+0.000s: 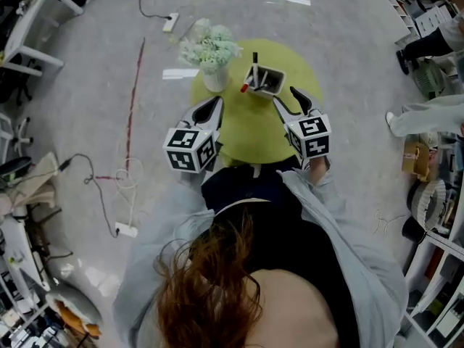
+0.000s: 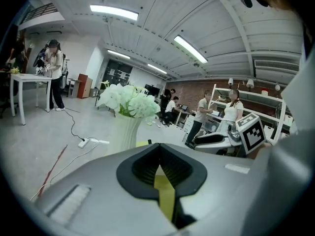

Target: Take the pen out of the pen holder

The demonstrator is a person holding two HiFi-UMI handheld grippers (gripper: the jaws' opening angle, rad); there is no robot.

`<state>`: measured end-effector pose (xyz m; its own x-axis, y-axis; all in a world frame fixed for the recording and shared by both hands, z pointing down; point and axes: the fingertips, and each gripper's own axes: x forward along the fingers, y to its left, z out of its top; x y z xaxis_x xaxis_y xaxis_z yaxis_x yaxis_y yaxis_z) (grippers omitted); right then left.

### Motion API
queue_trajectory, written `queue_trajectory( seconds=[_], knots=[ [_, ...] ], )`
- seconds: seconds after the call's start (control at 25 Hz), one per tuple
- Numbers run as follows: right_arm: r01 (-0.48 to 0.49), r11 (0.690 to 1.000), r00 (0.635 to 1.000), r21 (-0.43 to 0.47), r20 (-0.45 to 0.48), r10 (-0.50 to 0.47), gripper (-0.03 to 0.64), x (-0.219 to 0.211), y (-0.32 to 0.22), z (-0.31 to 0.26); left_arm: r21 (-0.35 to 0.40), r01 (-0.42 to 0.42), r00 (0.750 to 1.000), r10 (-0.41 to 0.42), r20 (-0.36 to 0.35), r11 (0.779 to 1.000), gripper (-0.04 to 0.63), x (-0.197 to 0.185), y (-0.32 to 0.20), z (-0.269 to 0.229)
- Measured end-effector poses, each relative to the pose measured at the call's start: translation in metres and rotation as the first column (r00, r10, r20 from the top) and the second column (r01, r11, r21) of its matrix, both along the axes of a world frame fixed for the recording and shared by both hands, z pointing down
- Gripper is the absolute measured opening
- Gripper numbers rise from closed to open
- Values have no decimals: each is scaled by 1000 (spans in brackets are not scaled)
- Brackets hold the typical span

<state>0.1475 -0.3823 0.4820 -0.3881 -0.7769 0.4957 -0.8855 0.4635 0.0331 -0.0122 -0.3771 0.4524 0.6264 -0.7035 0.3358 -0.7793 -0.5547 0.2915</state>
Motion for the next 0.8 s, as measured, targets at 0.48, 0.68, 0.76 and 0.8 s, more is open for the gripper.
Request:
queue_trajectory(
  seconds=[0.48,0.68,0.76,0.8],
  knots=[
    [307,943,910,-132,-251,-331,219,-39,-30,62,-73,116,993,-114,37,991,17,-14,13,35],
    [444,869,800,-219,-340,-495,198,-59,-34,85,-105,176,984,-175,25,979,17,-17,12,42],
    [471,847,765,-246,-364,-532,189,-61,-33,93,-109,199,980,-197,26,974,17,-17,16,42],
    [479,838,749,-261,-377,-545,189,-61,-33,97,-112,210,978,-209,28,971,17,-17,18,42]
  ],
)
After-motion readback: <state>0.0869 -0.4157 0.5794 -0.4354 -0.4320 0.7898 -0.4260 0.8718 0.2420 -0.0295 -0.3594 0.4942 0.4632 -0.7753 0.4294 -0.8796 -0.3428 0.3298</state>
